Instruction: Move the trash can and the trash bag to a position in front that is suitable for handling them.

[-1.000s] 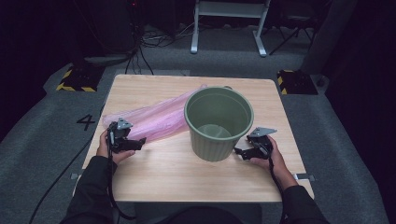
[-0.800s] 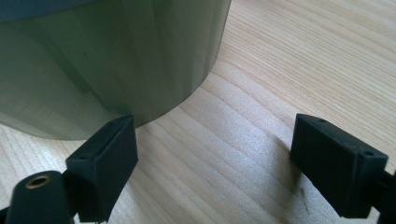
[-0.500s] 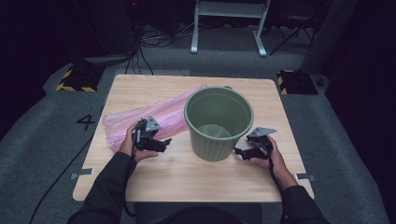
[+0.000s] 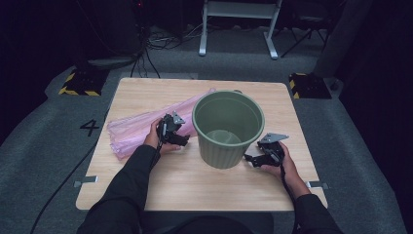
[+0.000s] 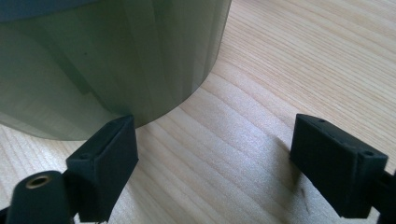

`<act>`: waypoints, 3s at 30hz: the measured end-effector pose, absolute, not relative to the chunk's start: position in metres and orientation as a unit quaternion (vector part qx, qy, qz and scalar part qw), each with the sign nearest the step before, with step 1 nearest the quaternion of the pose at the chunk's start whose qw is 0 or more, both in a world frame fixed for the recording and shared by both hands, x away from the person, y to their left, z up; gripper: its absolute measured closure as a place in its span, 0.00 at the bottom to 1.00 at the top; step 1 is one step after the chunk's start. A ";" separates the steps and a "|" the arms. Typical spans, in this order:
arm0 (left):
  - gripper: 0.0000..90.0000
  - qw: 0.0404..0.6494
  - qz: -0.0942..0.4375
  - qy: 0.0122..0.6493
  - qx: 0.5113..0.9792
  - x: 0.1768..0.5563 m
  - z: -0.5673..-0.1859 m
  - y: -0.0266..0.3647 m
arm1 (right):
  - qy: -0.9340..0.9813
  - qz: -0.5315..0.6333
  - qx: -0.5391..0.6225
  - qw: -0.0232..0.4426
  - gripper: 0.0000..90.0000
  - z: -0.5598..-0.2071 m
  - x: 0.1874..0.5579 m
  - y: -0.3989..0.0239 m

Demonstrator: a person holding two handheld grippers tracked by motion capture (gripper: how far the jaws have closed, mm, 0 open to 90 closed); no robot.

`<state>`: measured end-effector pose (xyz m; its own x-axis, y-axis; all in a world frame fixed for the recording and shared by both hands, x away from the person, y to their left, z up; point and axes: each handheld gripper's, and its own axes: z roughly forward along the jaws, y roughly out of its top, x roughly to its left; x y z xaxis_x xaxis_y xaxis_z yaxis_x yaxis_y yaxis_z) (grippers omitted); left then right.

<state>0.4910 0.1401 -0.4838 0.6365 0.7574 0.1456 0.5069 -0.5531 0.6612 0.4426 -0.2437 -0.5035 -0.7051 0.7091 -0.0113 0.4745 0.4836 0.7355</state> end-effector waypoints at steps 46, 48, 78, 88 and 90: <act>0.97 0.291 0.215 0.386 0.849 0.475 -0.487 0.180 | 0.847 0.369 0.348 0.158 0.17 -0.503 0.443 -0.244; 0.96 0.284 0.215 0.372 0.857 0.473 -0.490 0.172 | 0.848 0.368 0.348 0.158 0.17 -0.503 0.443 -0.244; 0.21 0.310 0.285 0.454 0.785 0.388 -0.435 0.249 | 0.847 0.368 0.349 0.159 0.17 -0.503 0.443 -0.244; 0.28 0.329 0.244 0.534 0.740 0.380 -0.465 0.331 | 0.846 0.369 0.349 0.160 0.17 -0.503 0.443 -0.243; 0.30 0.337 0.219 0.535 0.743 0.386 -0.477 0.337 | 0.847 0.370 0.346 0.160 0.18 -0.503 0.442 -0.244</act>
